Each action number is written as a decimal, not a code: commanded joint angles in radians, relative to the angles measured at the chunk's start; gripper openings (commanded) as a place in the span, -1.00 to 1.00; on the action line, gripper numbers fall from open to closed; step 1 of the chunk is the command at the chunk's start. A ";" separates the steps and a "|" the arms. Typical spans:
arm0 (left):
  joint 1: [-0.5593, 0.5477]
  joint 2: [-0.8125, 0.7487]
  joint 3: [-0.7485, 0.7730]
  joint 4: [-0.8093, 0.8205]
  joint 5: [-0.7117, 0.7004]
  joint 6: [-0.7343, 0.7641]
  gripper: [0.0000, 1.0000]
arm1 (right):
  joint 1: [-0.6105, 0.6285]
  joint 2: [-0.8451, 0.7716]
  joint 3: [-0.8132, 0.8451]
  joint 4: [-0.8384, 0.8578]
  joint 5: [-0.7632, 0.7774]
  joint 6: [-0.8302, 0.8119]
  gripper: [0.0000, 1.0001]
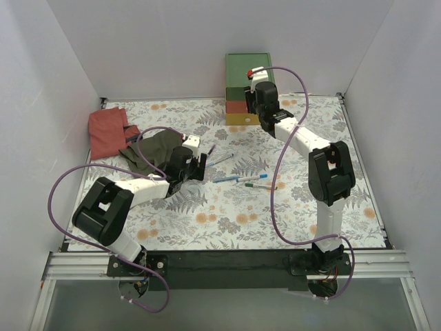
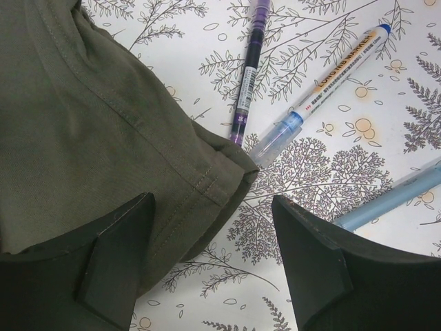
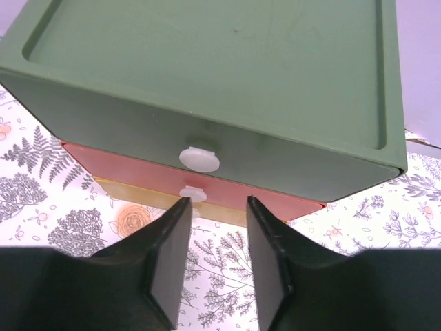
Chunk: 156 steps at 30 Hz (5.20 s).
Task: Sort the stationery into containers
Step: Open the drawer in the storage box, then pick up the pen from the center of the board.
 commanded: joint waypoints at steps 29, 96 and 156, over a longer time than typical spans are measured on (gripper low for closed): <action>0.007 0.022 0.026 0.019 -0.005 0.000 0.38 | 0.004 0.076 0.184 0.049 -0.028 0.015 -0.36; 0.159 0.385 0.695 -0.404 0.474 0.273 0.12 | 0.054 -0.869 -0.615 -0.288 -0.051 -0.120 0.45; 0.123 -0.004 0.762 -0.280 0.779 0.627 -0.95 | -0.219 -0.869 -0.626 -0.259 -0.104 -0.149 0.31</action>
